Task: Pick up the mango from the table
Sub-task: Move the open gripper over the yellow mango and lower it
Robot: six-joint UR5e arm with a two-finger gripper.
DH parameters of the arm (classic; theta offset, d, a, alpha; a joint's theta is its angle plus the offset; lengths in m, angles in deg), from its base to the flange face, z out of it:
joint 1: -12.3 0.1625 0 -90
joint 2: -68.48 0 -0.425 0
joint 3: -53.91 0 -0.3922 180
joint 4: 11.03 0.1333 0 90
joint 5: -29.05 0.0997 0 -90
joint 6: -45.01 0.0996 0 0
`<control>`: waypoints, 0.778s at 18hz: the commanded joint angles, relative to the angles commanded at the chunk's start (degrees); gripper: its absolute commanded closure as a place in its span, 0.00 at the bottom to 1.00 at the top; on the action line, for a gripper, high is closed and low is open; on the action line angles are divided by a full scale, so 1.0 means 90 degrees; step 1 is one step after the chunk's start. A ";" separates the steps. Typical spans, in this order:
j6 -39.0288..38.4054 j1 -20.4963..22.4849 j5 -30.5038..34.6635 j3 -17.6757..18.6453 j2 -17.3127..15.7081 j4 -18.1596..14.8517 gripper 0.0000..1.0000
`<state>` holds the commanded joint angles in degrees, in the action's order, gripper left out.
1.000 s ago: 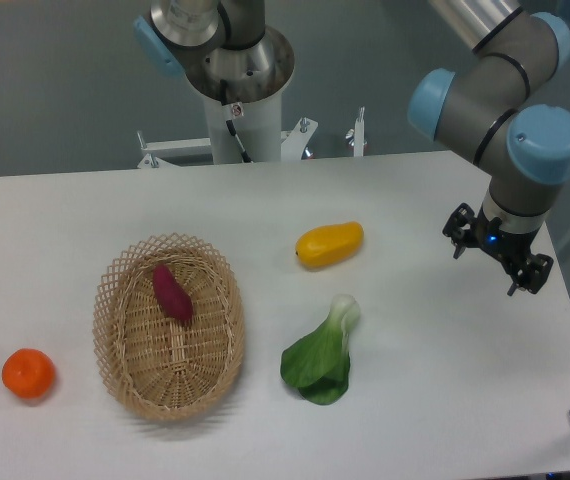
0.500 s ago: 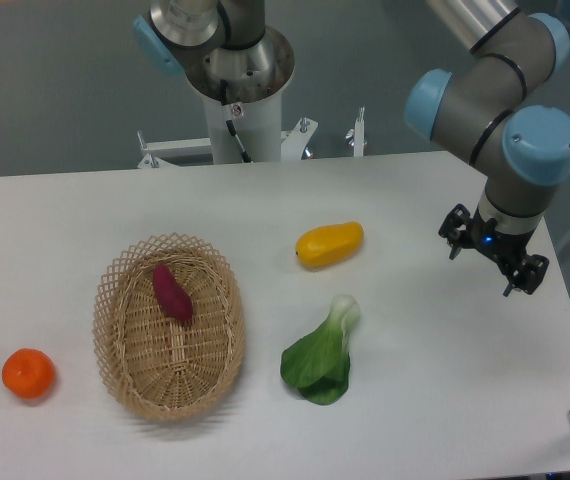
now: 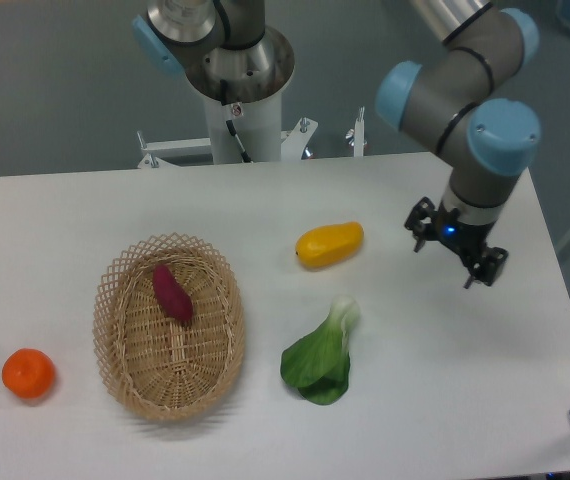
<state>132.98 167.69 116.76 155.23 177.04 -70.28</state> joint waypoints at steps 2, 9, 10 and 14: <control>0.0010 -0.0097 0.0010 0.0313 -0.0147 0.0156 0.00; -0.0078 -0.0400 0.0000 0.0773 -0.0401 0.0167 0.00; -0.0078 -0.0439 0.0000 0.0841 -0.0411 0.0176 0.00; -0.0088 -0.0615 0.0029 0.1017 -0.0489 0.0176 0.00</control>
<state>132.19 162.15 117.02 164.39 172.64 -68.69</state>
